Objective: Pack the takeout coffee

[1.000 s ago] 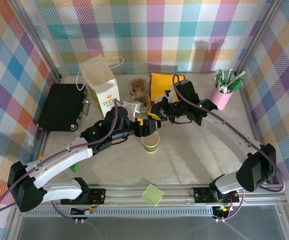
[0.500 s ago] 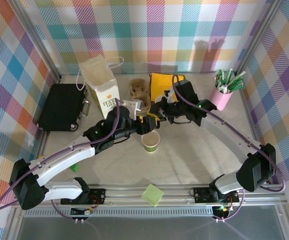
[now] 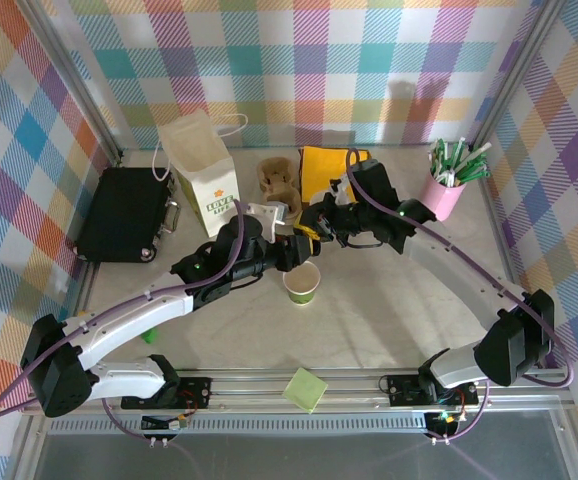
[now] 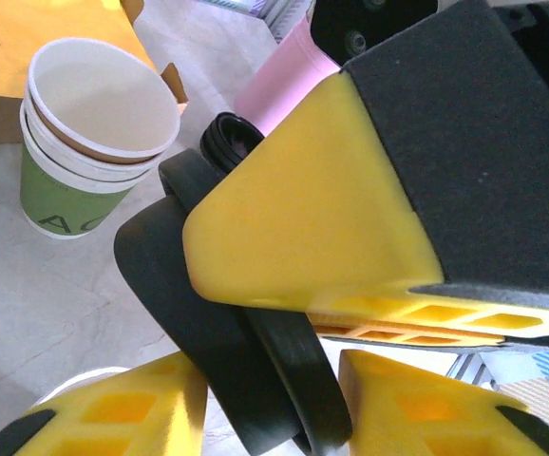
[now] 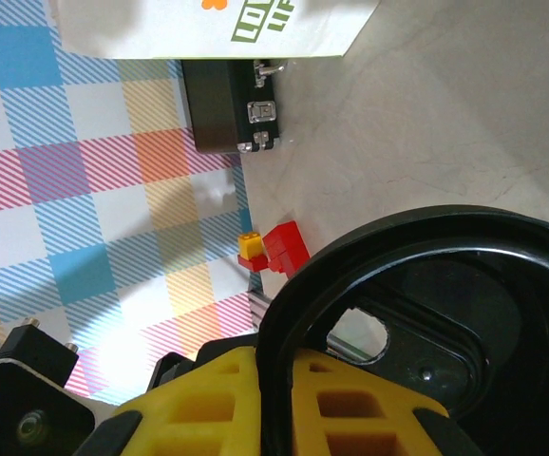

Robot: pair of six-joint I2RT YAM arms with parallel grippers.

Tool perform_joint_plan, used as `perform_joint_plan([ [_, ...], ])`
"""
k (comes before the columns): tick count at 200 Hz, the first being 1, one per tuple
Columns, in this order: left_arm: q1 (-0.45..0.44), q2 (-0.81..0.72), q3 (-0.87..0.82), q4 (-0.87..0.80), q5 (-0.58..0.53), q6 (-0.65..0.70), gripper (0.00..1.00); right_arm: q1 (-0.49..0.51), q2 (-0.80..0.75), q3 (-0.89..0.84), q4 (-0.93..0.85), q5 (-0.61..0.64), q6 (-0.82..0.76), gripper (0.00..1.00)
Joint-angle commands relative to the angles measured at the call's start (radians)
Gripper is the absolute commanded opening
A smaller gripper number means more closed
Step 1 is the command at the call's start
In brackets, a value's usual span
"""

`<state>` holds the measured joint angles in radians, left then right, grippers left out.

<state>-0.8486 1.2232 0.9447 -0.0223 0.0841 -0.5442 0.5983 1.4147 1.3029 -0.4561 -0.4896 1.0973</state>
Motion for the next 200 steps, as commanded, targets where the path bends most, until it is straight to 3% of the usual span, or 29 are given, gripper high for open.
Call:
perform_joint_plan([
  [1, -0.010, -0.005, -0.016, 0.041, -0.009, -0.006, 0.37, 0.012, -0.036, 0.000, 0.011, 0.007, 0.011, 0.13],
  [62, -0.010, -0.034, -0.049, 0.082, -0.004, -0.064, 0.20, 0.012, -0.089, 0.038, -0.111, 0.147, -0.164, 0.28],
  [87, -0.006, -0.057, -0.080, 0.107, -0.006, -0.086, 0.17, 0.012, -0.110, 0.088, -0.204, 0.225, -0.279, 0.38],
  [126, 0.007, -0.105, -0.091, 0.109, 0.016, -0.138, 0.14, 0.012, -0.203, 0.083, -0.223, 0.327, -0.479, 0.42],
  [172, 0.057, -0.166, -0.026, -0.058, 0.027, -0.238, 0.06, 0.036, -0.362, -0.025, -0.101, 0.343, -0.834, 0.43],
  [200, 0.100, -0.195, 0.001, -0.128, 0.085, -0.337, 0.05, 0.141, -0.425, -0.120, -0.013, 0.405, -1.154, 0.41],
])
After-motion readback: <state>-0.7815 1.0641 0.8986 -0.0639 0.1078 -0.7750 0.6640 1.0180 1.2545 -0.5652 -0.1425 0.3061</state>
